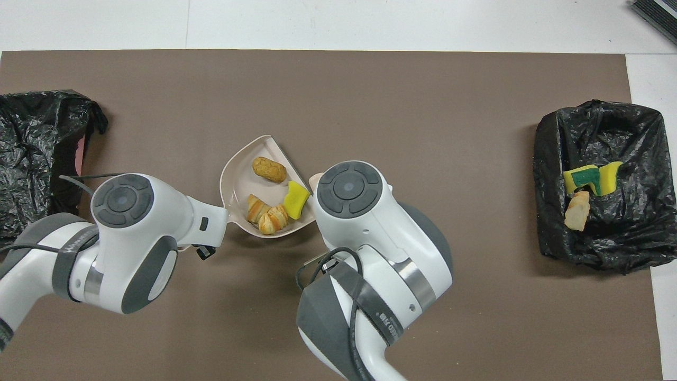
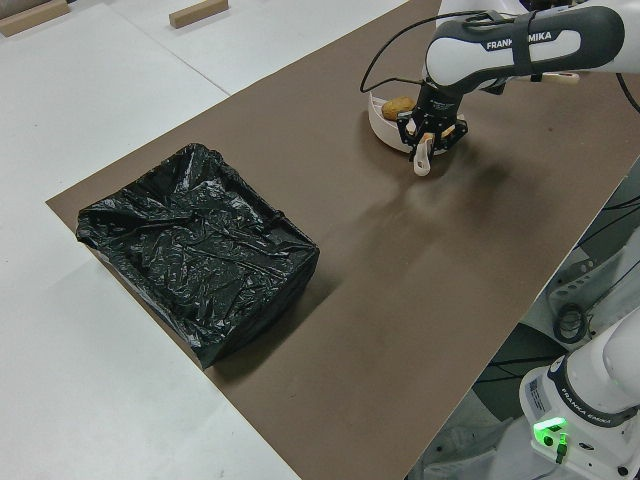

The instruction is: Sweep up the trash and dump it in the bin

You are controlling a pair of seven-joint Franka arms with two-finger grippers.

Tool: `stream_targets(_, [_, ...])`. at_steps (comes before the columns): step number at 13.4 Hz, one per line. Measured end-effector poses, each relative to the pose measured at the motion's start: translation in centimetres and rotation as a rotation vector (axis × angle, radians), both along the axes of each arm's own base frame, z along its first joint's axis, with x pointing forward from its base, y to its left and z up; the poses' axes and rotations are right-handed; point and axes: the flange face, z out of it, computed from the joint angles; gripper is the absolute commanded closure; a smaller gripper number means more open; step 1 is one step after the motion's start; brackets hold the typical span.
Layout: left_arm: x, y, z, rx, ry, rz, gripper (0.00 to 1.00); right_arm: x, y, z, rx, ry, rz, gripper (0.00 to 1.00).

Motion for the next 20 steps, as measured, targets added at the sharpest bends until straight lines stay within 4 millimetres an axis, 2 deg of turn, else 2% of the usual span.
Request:
stream_targets(3, [1.2,4.4,4.1,-0.006,-0.016,0.091,1.0,-4.2,2.0,-0.7,-0.055,0.024,-0.143,1.0])
stream_targets(5, [2.0,7.4,7.5,-0.014,-0.008,0.161,1.0,-6.8,3.3,-1.0,-0.051,0.016,-0.228,1.0])
stream_targets(8, [3.2,12.4,11.6,-0.043,0.007,0.278,1.0,-10.5,6.4,-3.4,-0.037,-0.026,-0.297,1.0])
stream_targets(10, [3.7,15.7,13.3,-0.052,-0.013,0.344,1.0,-12.2,7.6,-5.5,-0.04,-0.034,-0.307,1.0])
stream_targets(12, [3.9,19.6,14.2,-0.058,-0.031,0.421,1.0,-13.2,8.7,-7.6,-0.046,-0.029,-0.328,1.0])
stream_targets(16, [3.3,29.6,15.3,-0.06,-0.063,0.581,1.0,-14.2,9.5,-10.0,-0.049,-0.006,-0.359,1.0])
stream_targets(17, [3.1,32.0,15.5,-0.059,-0.071,0.592,1.0,-14.3,9.7,-10.2,-0.046,-0.007,-0.359,0.82])
stream_targets(18, [3.0,34.5,15.6,-0.059,-0.075,0.593,1.0,-14.3,9.8,-10.1,-0.042,-0.008,-0.358,0.24])
stream_targets(19, [3.0,37.0,15.4,-0.057,-0.077,0.588,1.0,-14.3,9.8,-10.1,-0.042,-0.008,-0.359,0.0])
stream_targets(20, [3.1,39.4,15.2,-0.047,-0.076,0.58,1.0,-14.3,9.7,-10.2,-0.043,-0.007,-0.359,0.0])
